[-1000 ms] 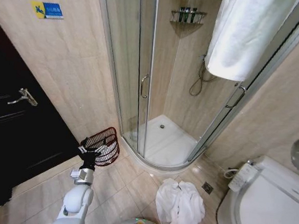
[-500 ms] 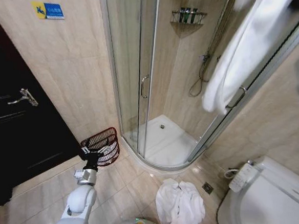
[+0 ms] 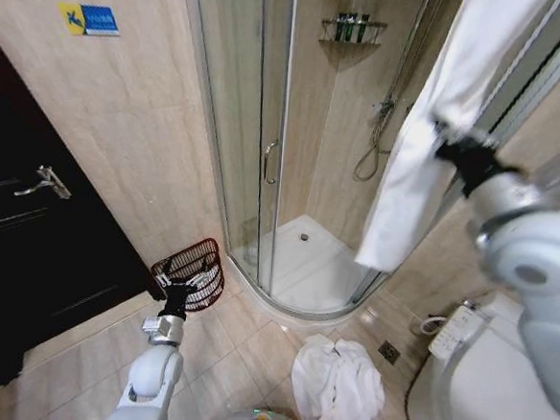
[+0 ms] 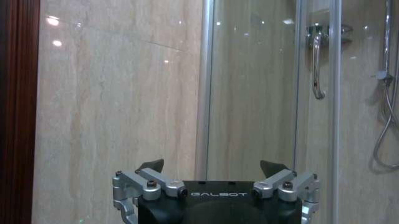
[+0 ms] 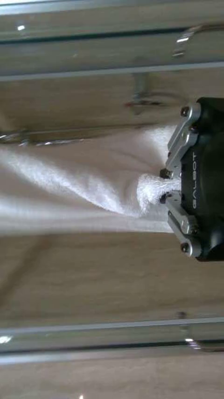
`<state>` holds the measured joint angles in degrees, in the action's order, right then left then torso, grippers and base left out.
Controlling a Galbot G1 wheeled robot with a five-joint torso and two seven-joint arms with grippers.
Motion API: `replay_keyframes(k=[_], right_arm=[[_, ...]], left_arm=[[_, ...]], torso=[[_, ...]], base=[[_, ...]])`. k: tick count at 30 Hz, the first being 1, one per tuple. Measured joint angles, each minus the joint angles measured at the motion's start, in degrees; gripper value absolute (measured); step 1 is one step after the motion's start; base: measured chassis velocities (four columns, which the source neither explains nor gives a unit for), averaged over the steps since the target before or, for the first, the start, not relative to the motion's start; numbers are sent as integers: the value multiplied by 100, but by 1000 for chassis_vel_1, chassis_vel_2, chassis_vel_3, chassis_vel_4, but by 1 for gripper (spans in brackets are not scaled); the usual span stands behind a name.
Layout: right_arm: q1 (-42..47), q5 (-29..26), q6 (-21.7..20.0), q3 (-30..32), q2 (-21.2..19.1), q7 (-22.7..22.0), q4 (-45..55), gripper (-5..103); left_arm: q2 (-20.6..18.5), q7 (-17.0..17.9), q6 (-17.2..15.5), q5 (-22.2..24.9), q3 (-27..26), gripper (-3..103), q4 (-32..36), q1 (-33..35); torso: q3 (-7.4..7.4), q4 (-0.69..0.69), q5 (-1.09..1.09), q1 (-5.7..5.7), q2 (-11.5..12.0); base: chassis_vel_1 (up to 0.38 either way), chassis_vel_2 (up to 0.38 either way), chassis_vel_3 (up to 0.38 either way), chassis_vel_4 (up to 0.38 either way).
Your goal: Discard the used towel into the hamper.
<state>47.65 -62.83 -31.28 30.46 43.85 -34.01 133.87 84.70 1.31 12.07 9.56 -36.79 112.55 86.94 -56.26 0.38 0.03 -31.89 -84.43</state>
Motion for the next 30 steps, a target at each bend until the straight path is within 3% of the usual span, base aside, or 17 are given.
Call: replay_keyframes(k=[1,4,5,8,16,20,30], right_arm=[[242,148,13,32,114,35,36,5],[1005,689,33,82,610,187,179,5],[1005,689,33,82,610,187,179,5],[1770,1467,140,58,1178,438,391,5],[3100,2666,384,-112,2036,741,832,5],[3472,2938,435,-165,2212,822,929,5],[3695,2942,441,-15,2221,789,928,5]], left_arm=[[-23,-4,1,23,1,100,12,8],[-103,-4,14,65,-9,100,51,35],[-103,-4,14,65,-9,100,51,35],[-171,-6,55,89,-18,100,56,61],[-147,-23,151,148,2,100,75,161],[-95,-62,184,133,45,100,75,178],[-32,-78,218,67,98,100,100,188]], torso=[[1,0,-8,1,0],[0,1,0,0,0],[0,1,0,0,0],[1,0,-2,1,0],[1,0,-4,1,0],[2,0,-3,2,-1],[1,1,-2,1,-1]], base=[[0,0,0,0],[0,0,0,0],[0,0,0,0],[0,0,0,0],[0,0,0,0],[0,0,0,0],[0,0,0,0]])
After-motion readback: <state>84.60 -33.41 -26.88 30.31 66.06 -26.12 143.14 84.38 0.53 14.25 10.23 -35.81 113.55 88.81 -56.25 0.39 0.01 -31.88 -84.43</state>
